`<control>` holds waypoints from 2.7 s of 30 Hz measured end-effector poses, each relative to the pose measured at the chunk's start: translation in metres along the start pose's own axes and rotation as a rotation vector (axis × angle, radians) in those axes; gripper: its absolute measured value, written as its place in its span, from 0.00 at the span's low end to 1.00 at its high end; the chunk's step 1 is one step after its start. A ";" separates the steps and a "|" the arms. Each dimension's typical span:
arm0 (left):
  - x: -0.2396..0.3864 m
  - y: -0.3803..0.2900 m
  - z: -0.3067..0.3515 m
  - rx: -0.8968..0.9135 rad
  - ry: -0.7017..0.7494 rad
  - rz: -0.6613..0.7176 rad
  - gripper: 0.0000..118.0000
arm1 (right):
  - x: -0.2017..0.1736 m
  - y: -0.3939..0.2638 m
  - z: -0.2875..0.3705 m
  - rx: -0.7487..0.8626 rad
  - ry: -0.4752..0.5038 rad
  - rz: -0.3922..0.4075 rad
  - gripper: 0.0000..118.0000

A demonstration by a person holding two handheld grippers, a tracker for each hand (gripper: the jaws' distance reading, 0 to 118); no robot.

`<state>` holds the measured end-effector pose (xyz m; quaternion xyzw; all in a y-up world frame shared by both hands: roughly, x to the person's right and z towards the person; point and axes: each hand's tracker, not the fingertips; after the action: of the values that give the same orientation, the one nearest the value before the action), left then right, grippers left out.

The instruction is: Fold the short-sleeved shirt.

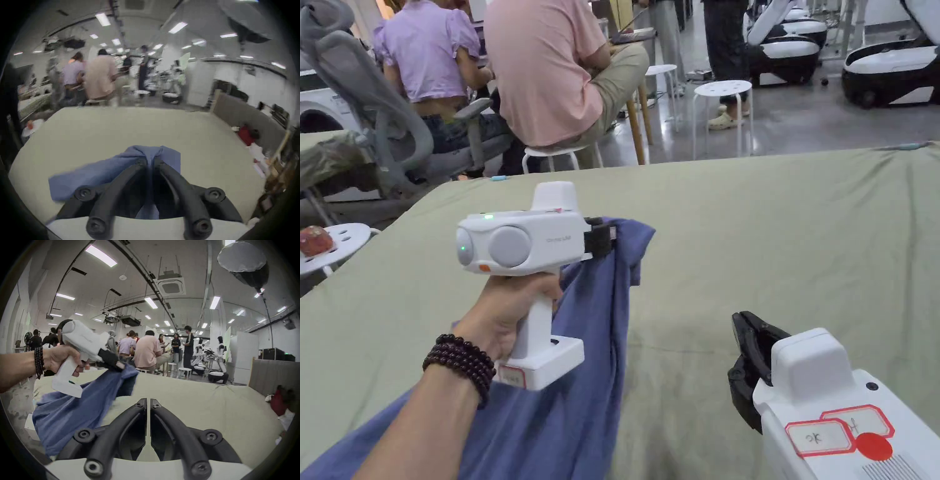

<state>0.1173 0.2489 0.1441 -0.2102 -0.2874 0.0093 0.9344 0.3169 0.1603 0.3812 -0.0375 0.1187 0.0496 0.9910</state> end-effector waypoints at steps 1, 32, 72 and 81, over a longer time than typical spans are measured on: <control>0.030 0.006 -0.009 0.005 -0.059 -0.017 0.04 | 0.008 0.003 0.011 0.008 -0.026 0.006 0.04; 0.212 -0.089 -0.077 -0.062 -0.176 -0.101 0.79 | 0.117 -0.023 0.119 -0.148 -0.368 -0.061 0.04; -0.066 -0.073 -0.253 -0.366 0.420 0.179 0.77 | 0.126 -0.079 -0.022 -0.392 -0.256 -0.025 0.04; -0.016 -0.081 -0.250 -0.344 0.431 -0.020 0.02 | 0.147 -0.085 -0.008 -0.434 -0.286 -0.087 0.04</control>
<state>0.2312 0.0763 -0.0190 -0.3603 -0.0815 -0.0939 0.9245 0.4662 0.0886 0.3440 -0.2467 -0.0379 0.0358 0.9677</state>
